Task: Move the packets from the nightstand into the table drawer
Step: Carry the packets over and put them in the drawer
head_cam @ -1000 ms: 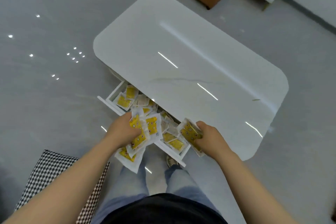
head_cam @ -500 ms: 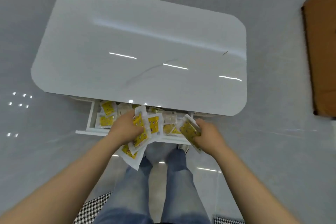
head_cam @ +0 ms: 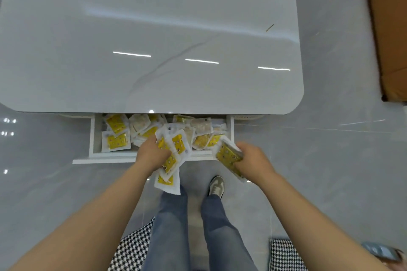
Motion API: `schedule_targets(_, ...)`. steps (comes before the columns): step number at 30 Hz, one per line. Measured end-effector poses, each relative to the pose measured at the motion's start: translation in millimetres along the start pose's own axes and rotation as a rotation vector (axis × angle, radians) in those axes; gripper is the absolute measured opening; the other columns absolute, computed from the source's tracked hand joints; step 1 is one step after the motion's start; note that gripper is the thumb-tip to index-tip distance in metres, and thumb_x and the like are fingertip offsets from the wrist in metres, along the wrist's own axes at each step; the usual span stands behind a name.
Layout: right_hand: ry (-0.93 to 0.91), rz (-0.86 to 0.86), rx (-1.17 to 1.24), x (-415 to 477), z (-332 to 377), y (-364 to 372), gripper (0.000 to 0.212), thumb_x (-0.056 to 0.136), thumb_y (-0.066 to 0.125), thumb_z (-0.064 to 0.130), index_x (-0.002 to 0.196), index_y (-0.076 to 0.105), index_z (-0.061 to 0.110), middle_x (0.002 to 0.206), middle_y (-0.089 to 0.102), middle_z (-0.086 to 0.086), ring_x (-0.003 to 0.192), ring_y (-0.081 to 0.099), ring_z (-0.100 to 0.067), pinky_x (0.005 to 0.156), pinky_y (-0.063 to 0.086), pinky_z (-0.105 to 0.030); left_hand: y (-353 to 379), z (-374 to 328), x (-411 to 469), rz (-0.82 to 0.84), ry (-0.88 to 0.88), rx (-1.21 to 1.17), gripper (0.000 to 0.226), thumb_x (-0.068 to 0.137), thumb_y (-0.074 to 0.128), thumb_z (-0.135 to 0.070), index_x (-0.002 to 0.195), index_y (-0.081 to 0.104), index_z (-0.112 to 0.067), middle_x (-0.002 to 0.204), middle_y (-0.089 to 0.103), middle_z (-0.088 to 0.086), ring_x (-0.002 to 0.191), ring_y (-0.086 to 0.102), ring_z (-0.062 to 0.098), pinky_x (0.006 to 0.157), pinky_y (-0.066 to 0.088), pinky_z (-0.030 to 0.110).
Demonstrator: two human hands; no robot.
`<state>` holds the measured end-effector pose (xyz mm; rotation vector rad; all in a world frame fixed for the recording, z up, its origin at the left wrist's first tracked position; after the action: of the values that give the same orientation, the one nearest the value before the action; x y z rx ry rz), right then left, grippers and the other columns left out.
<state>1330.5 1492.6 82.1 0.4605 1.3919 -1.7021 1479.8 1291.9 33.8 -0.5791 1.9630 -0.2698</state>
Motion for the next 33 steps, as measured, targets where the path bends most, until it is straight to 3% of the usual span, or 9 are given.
schedule_targets(4, -0.01, -0.003, 0.008, 39.4, -12.8, 16.6, 0.028, 0.081, 0.058, 0.006, 0.108, 0.06, 0.011, 0.098, 0.065, -0.013, 0.088, 0.062, -0.03, 0.074, 0.054, -0.038, 33.4, 18.6, 39.9, -0.031, -0.065, -0.129, 0.055, 0.08, 0.058, -0.008, 0.132, 0.046, -0.02, 0.114, 0.059, 0.008, 0.099, 0.057, 0.027, 0.08, 0.051, 0.037)
schedule_targets(9, -0.007, 0.006, -0.001, 85.9, -32.5, 38.4, 0.029, 0.083, 0.06, 0.01, 0.111, 0.058, 0.014, 0.102, 0.064, -0.011, 0.091, 0.062, -0.028, 0.078, 0.056, -0.04, 74.0, 30.6, 89.4, -0.074, -0.115, -0.286, 0.05, 0.082, 0.059, -0.005, 0.129, 0.047, -0.017, 0.11, 0.057, 0.007, 0.096, 0.056, 0.025, 0.082, 0.051, 0.037)
schedule_targets(12, 0.004, 0.0, 0.0, 107.5, -46.4, 49.0, 0.03, 0.083, 0.06, 0.008, 0.112, 0.058, 0.014, 0.101, 0.064, -0.01, 0.09, 0.061, -0.027, 0.075, 0.055, -0.039, 92.5, 35.1, 115.7, -0.078, -0.113, -0.291, 0.054, 0.082, 0.063, -0.009, 0.131, 0.042, -0.015, 0.111, 0.053, 0.006, 0.11, 0.055, 0.031, 0.09, 0.05, 0.041)
schedule_targets(14, 0.005, -0.004, 0.008, 117.5, -54.6, 55.0, 0.028, 0.083, 0.061, 0.008, 0.111, 0.059, 0.013, 0.097, 0.063, -0.008, 0.087, 0.06, -0.025, 0.071, 0.052, -0.033, 101.8, 38.8, 130.3, -0.023, -0.131, -0.266, 0.068, 0.083, 0.068, -0.019, 0.14, 0.032, -0.014, 0.131, 0.046, 0.01, 0.122, 0.047, 0.032, 0.097, 0.046, 0.043)
schedule_targets(17, 0.0, 0.003, 0.018, 126.9, -62.9, 62.9, 0.028, 0.084, 0.061, 0.009, 0.112, 0.058, 0.013, 0.097, 0.063, -0.008, 0.086, 0.059, -0.024, 0.069, 0.05, -0.03, 106.3, 41.6, 143.6, -0.004, -0.106, -0.028, 0.08, 0.082, 0.07, -0.024, 0.147, 0.025, -0.012, 0.146, 0.037, 0.015, 0.129, 0.042, 0.033, 0.101, 0.04, 0.04)
schedule_targets(22, -0.015, 0.045, -0.054, 140.8, -65.6, 76.1, 0.04, 0.082, 0.06, 0.007, 0.12, 0.056, 0.017, 0.105, 0.064, -0.01, 0.091, 0.061, -0.027, 0.071, 0.051, -0.031, 98.4, 42.7, 145.7, 0.013, 0.046, 0.287, 0.06, 0.084, 0.066, -0.019, 0.137, 0.041, -0.007, 0.131, 0.052, 0.015, 0.117, 0.052, 0.031, 0.085, 0.042, 0.031)
schedule_targets(28, -0.097, 0.092, -0.184, 164.0, -46.3, 87.3, 0.039, 0.084, 0.056, 0.009, 0.121, 0.055, 0.02, 0.108, 0.064, -0.009, 0.095, 0.06, -0.028, 0.067, 0.041, -0.026, 75.2, 48.4, 138.6, 0.075, 0.184, 0.582, 0.052, 0.086, 0.062, -0.023, 0.133, 0.044, -0.011, 0.127, 0.054, 0.011, 0.111, 0.055, 0.028, 0.086, 0.045, 0.034)
schedule_targets(33, -0.211, 0.15, -0.292, 185.8, -15.0, 102.7, 0.041, 0.082, 0.056, 0.003, 0.119, 0.057, 0.021, 0.108, 0.065, -0.006, 0.097, 0.062, -0.027, 0.068, 0.045, -0.028, 53.3, 55.4, 132.9, 0.067, 0.234, 0.703, 0.053, 0.088, 0.06, -0.026, 0.136, 0.042, -0.015, 0.131, 0.052, 0.009, 0.114, 0.054, 0.025, 0.09, 0.046, 0.035)
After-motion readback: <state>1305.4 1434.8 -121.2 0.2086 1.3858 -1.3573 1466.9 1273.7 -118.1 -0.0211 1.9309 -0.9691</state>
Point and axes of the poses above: each hand's wrist, its own x-axis towards the middle knuckle, its own y-axis out of the palm, z = x × y, the point moved 2 cm from there along x, towards the middle knuckle
